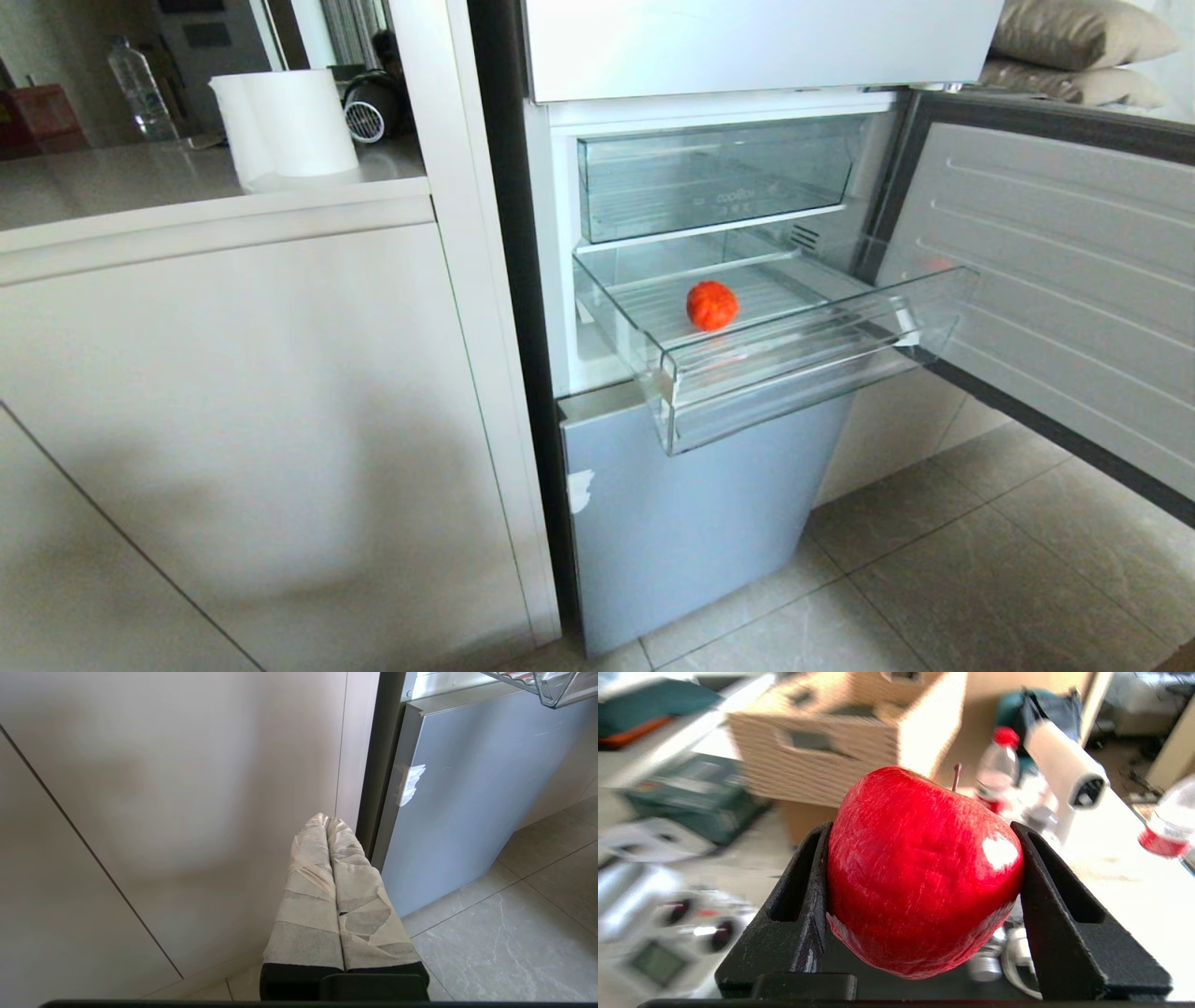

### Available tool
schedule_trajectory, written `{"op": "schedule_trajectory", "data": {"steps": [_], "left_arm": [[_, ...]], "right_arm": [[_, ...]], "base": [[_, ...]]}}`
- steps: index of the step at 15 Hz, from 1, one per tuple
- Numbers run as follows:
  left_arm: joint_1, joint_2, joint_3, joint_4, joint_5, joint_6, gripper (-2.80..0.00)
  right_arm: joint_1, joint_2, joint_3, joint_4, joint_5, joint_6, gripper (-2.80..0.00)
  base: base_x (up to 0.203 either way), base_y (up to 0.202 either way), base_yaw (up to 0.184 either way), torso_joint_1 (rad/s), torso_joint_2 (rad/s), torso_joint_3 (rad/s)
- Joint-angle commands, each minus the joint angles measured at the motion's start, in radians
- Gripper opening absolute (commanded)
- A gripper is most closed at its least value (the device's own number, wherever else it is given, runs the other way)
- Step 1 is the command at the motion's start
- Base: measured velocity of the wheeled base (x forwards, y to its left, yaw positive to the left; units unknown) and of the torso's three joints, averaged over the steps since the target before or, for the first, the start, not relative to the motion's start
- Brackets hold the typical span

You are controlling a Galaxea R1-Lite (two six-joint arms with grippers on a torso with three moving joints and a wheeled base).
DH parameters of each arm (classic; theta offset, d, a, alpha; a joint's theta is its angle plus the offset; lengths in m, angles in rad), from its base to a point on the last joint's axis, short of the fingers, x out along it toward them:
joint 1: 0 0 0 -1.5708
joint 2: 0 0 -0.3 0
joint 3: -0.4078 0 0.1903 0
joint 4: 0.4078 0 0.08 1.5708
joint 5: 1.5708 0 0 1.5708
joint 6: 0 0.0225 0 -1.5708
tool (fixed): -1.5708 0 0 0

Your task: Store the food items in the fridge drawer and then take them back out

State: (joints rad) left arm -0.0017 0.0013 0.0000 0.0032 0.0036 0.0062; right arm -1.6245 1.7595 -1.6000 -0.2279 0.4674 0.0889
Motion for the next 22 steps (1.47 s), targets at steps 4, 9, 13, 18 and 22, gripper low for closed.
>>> {"op": "schedule_trajectory", "data": {"steps": [4, 9, 13, 18, 22], "left_arm": [[0.0, 0.0, 0.0, 0.0, 0.001, 0.0, -2.8], [0.0, 0.002, 0.0, 0.0, 0.0, 0.0, -2.8], [0.0, 0.0, 0.0, 0.0, 0.001, 0.0, -2.8], [0.0, 0.001, 0.0, 0.0, 0.0, 0.0, -2.8], [0.0, 0.0, 0.0, 0.0, 0.001, 0.0, -2.8]], "right_arm": [[-0.022, 0.27, 0.043, -0.162, 0.011, -0.08, -2.8], [0.02, 0.365, 0.192, -0.35, 0.162, -0.075, -2.8], [0.091, 0.388, 0.263, -0.419, 0.158, -0.061, -2.8], [0.152, 0.39, 0.33, -0.465, 0.139, -0.068, -2.8], [0.183, 0.411, 0.336, -0.472, 0.107, -0.07, -2.8]], "base": [[0.0, 0.0, 0.0, 0.0, 0.0, 0.0], [0.0, 0.0, 0.0, 0.0, 0.0, 0.0], [0.0, 0.0, 0.0, 0.0, 0.0, 0.0], [0.0, 0.0, 0.0, 0.0, 0.0, 0.0], [0.0, 0.0, 0.0, 0.0, 0.0, 0.0]]}}
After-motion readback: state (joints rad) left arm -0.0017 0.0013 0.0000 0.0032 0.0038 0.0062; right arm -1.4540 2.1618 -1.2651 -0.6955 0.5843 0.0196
